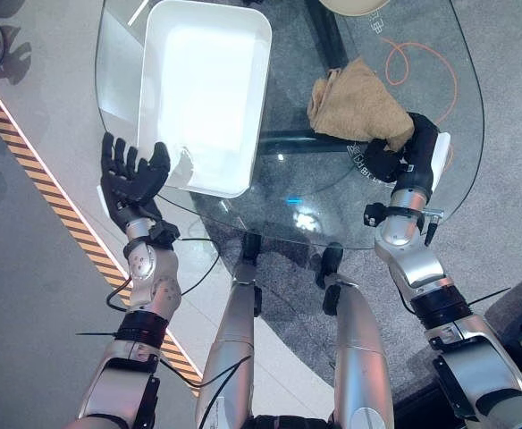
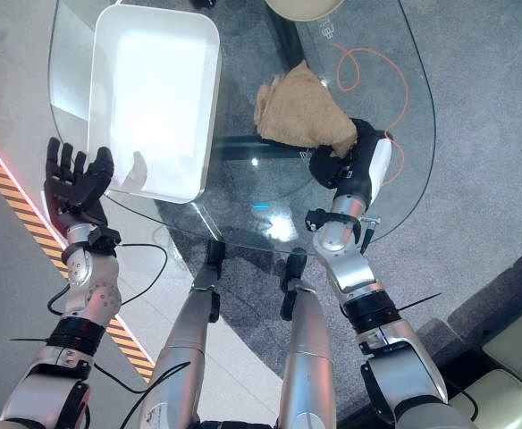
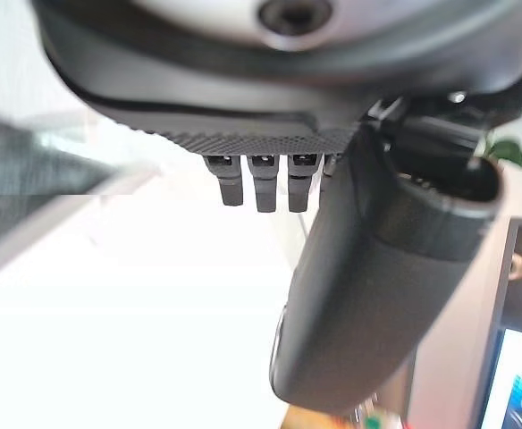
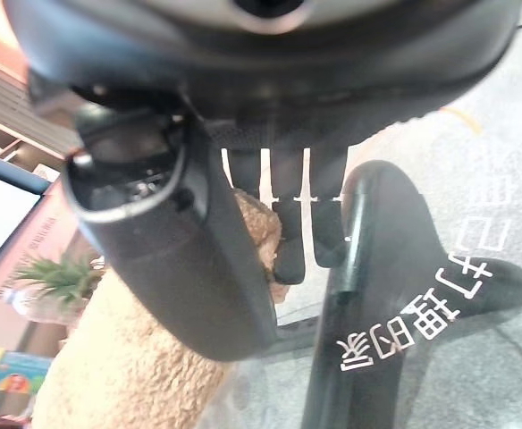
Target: Wipe the table with a cloth and put it in the basket.
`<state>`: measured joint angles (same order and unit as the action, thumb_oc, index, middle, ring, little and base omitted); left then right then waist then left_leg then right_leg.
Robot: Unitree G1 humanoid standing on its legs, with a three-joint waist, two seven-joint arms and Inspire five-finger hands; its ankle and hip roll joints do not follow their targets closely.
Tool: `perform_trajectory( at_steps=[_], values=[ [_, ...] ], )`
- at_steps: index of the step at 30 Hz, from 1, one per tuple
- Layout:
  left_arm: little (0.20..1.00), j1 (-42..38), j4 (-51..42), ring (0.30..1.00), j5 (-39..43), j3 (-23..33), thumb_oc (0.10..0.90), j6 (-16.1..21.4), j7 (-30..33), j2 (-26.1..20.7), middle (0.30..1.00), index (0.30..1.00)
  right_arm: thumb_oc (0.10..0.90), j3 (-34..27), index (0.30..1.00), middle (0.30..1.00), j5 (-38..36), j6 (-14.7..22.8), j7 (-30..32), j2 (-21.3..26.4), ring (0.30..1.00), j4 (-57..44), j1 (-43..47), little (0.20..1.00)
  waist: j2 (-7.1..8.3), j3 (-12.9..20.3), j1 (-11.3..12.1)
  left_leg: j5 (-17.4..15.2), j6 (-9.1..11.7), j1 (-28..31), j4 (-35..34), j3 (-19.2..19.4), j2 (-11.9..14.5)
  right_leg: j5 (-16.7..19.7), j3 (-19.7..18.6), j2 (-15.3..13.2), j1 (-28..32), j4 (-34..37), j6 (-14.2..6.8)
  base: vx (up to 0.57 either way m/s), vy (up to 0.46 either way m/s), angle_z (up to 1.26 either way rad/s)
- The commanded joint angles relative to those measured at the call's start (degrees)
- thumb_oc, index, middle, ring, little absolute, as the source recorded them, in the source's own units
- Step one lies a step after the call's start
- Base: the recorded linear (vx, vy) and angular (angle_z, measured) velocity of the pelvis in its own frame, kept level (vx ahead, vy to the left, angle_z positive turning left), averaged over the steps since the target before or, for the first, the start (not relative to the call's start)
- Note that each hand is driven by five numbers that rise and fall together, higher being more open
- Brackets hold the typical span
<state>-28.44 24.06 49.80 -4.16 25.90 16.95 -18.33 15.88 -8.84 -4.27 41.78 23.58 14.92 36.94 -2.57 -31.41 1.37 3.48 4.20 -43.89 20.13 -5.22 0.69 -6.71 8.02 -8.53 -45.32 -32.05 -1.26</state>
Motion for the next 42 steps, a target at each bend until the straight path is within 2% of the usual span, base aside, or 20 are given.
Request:
perform_trajectory(
  at_steps=[1, 5, 10, 17, 31, 42],
  values=[
    [0.9, 0.81, -7.18, 0.9, -0.85, 1.19, 0.8, 1.19, -4.55, -1.16, 0.9, 0.9, 0.1, -4.97, 0.3, 0.3, 5.84, 9.19, -0.26, 0.43, 0.3, -12.48, 1.82, 0.2, -0.09, 1.61, 0.02, -4.55, -5.51, 2.27, 3.21, 5.58, -1.42, 1.73, -2.54, 4.46, 2.16, 1.68, 0.78, 0.0, 0.0, 0.0],
    [0.9, 0.27, -10.89, 0.9, 1.43, -1.24, 0.8, -1.46, -8.06, -0.49, 0.9, 0.9, 0.1, -4.84, 0.3, 0.3, 6.91, 11.11, -2.49, -0.94, 0.3, -15.88, 0.87, 0.2, 0.02, 1.61, -0.72, -4.44, -5.83, 2.54, 3.01, 6.05, -1.36, 2.25, -2.95, 4.73, 2.24, 1.86, 0.59, 0.0, 0.0, 0.0],
    [0.9, -1.64, -12.46, 0.9, 1.27, -3.36, 0.8, -2.9, -8.0, 0.06, 0.9, 0.9, 0.1, -3.85, 0.3, 0.3, 8.69, 11.47, -3.73, -2.04, 0.3, -17.71, 1.28, 0.2, 0.18, 1.61, -1.35, -4.46, -6.0, 2.8, 3.1, 6.39, -1.38, 2.61, -3.4, 4.87, 2.46, 2.07, 0.49, 0.01, 0.017, -0.04],
    [0.9, -2.29, -12.23, 0.9, 1.11, -3.33, 0.8, -2.99, -5.84, 0.19, 0.9, 0.9, 0.1, -3.5, 0.3, 0.3, 8.55, 11.84, -3.67, -2.12, 0.3, -17.93, 1.41, 0.2, 0.35, 1.61, -1.5, -4.54, -5.91, 3.06, 3.12, 6.5, -1.47, 2.84, -3.49, 4.81, 2.96, 2.68, 0.33, 0.0, 0.0, -0.01],
    [0.9, -2.87, -16.36, 0.9, 2.73, -4.16, 0.8, -4.55, -7.74, 1.47, 0.9, 0.9, 0.1, -2.42, 0.3, 0.3, 7.25, 12.75, -8.58, -3.53, 0.3, -23.96, 2.1, 0.2, 0.43, 1.61, -1.82, -4.41, -5.96, 3.15, 2.85, 6.85, -1.43, 3.03, -3.94, 5.11, 2.92, 2.8, 0.37, 0.0, 0.0, 0.0],
    [0.9, -4.04, -20.16, 0.9, 3.5, -6.3, 0.8, -5.54, -8.61, 3.39, 0.9, 0.9, 0.1, -1.28, 0.3, 0.3, 7.4, 12.4, -9.93, -5.2, 0.3, -26.75, 2.98, 0.2, 0.84, 1.61, -1.96, -4.2, -6.1, 3.3, 2.44, 6.8, -1.45, 3.2, -4.06, 5.46, 2.97, 2.98, 0.48, 0.0, 0.0, 0.0]
  ],
)
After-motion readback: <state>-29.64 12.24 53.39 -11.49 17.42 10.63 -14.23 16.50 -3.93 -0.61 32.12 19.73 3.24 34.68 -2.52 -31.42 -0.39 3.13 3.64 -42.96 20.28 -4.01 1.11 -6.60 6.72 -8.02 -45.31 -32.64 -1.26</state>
